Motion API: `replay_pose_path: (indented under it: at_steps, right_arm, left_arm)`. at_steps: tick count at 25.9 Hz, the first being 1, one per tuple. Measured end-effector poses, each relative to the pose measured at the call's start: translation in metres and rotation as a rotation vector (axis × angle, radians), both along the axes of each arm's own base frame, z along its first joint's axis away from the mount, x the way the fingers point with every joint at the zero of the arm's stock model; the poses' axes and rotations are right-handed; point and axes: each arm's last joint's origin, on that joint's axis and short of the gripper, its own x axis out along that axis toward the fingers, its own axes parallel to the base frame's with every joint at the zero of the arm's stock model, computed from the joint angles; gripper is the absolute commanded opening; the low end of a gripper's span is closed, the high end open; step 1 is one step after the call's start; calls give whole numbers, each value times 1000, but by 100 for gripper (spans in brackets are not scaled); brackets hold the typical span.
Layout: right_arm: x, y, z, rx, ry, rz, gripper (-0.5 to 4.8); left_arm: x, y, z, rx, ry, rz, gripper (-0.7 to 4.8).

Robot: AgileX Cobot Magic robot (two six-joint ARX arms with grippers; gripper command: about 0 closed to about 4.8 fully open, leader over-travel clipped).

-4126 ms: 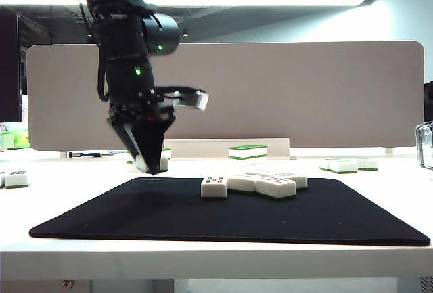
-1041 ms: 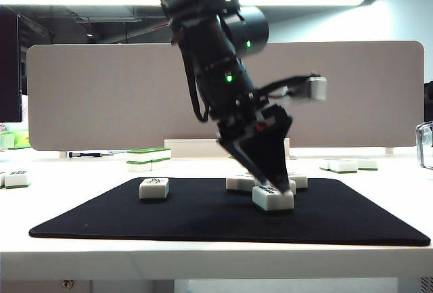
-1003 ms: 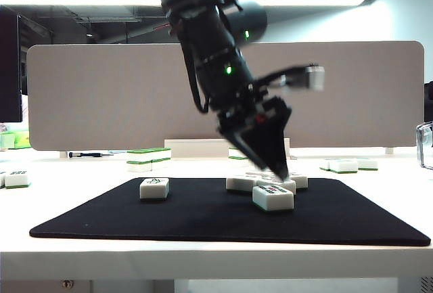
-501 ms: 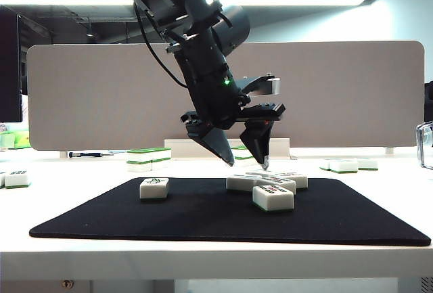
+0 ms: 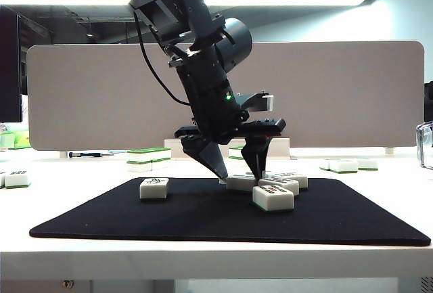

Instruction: Align six mahjong tiles in a row on the table.

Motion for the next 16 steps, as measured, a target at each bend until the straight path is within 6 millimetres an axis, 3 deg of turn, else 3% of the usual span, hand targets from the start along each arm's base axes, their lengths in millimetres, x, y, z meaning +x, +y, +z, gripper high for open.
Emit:
replay_pose_path:
  at_steps: [6, 16]
  right_arm:
    - [0, 0, 0, 0, -1, 0, -1]
    - [0, 0, 0, 0, 0, 0, -1]
  left_arm:
    - [-2, 1, -2, 21, 19, 6, 210]
    - [-3, 5, 0, 44, 25, -8, 206]
